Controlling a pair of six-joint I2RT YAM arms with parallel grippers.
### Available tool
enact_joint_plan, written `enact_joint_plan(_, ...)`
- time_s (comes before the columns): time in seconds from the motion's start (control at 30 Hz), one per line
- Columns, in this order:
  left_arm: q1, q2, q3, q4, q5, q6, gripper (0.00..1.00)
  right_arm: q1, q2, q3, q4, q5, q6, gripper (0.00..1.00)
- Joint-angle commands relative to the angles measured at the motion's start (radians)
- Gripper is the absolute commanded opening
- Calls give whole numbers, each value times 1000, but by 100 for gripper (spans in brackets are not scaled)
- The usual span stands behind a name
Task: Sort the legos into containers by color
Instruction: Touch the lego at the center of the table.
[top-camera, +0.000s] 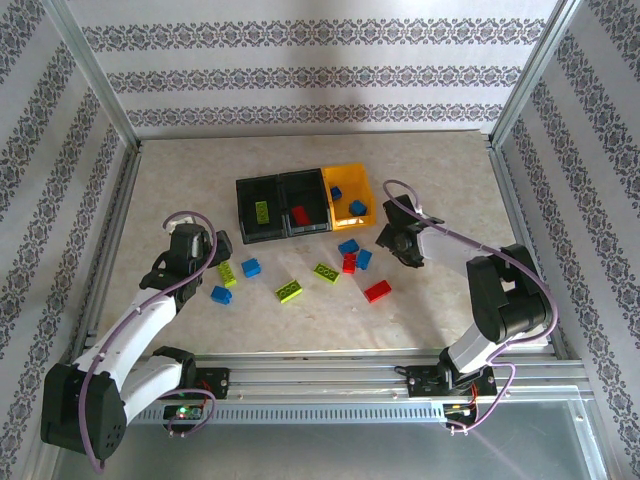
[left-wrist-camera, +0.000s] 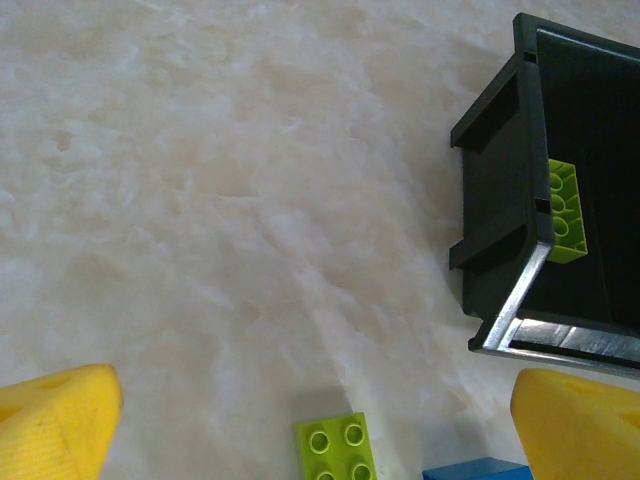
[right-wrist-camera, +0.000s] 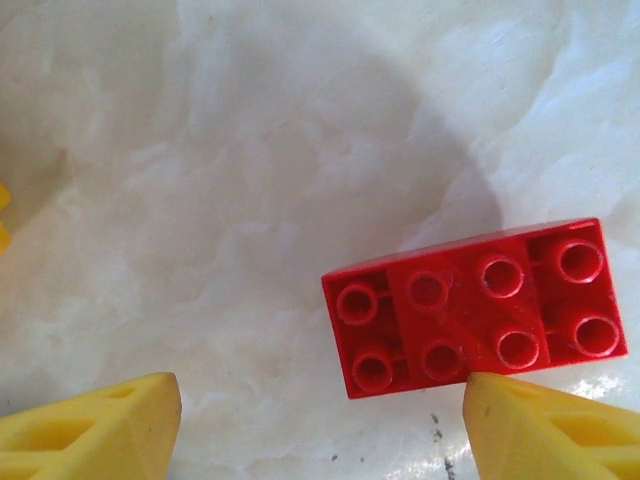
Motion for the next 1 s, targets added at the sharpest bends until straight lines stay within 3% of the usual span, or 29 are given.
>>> enact_joint_plan(0.0,17,-4,11,21,3,0,100,-22,24,-8,-8,36,1,76)
enact_joint_plan(0.37,17,-21,8,5,-2,0,100,-60,87,68,-22,49,-46,75)
enact_joint_plan(0.67,17,-34,3,2,-14,4,100,-64,-31,41,-78,84,-43,77)
enact_joint_plan(0.97,18,-30,-1,10,-11,4,100,-153,-17,77,-108,-25,-270,98)
